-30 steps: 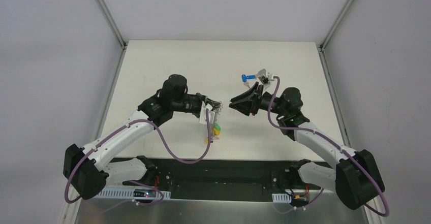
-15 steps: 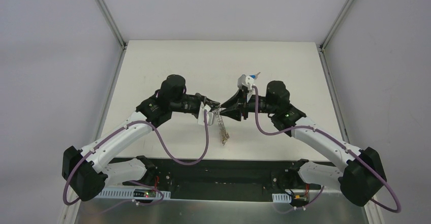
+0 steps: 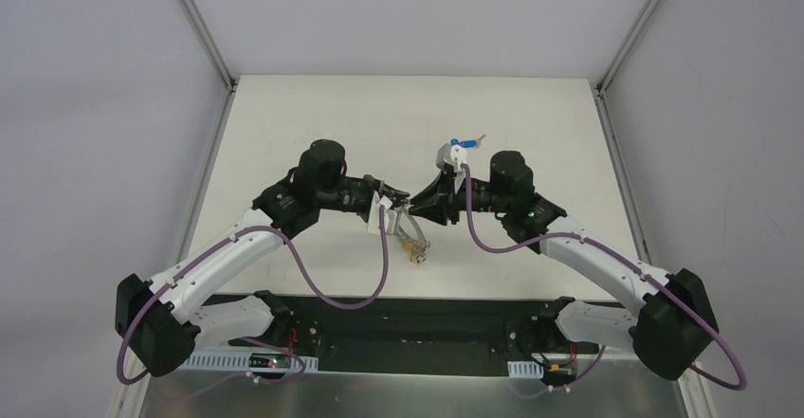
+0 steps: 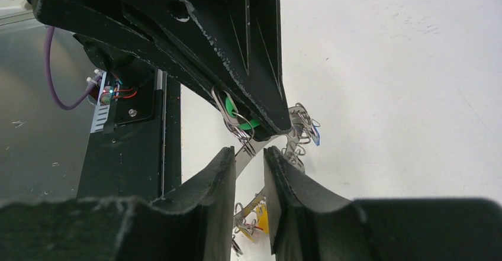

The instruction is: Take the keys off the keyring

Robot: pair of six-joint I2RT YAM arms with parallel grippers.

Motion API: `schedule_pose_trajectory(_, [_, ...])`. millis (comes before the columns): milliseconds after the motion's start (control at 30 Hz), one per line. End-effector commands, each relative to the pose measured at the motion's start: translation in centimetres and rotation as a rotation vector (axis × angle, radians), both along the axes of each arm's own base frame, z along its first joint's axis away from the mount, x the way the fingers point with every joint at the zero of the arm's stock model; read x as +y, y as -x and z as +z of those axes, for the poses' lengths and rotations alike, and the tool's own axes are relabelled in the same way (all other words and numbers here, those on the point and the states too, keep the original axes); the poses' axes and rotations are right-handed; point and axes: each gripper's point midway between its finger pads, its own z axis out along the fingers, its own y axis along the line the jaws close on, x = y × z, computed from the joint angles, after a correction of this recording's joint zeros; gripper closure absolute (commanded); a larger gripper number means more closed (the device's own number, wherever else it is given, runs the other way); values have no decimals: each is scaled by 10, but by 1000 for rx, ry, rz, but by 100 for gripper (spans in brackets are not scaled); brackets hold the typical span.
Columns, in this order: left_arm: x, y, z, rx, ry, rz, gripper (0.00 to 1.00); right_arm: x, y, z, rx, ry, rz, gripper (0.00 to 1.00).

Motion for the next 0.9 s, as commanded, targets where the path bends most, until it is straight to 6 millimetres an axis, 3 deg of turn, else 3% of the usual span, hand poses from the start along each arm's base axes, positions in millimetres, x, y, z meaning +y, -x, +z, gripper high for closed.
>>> schedule_pose_trajectory(0, [-5,11,28,-54,81,-68,100,8,-2,26,-69,-49,25,70])
schedule_pose_trajectory(167, [-5,11,28,-53,79,-66,100,11,1,31,-58,-68,37,77])
schedule_pose_trajectory(300, [-5,10,28,-55,79,-63,100,11,2,31,-40,-71,25,99])
schedule_pose_trajectory(333, [-5,10,28,-56,79,-61,100,11,1,31,-35,-71,17,100])
schedule_pose_trajectory(533, [-3,7,27,-65,73,-45,100,-1,-4,35,1,-110,-66,100])
schedule_pose_trajectory(867, [-4,9,27,-66,72,-49,100,-16,-20,69,169,-354,-192,100])
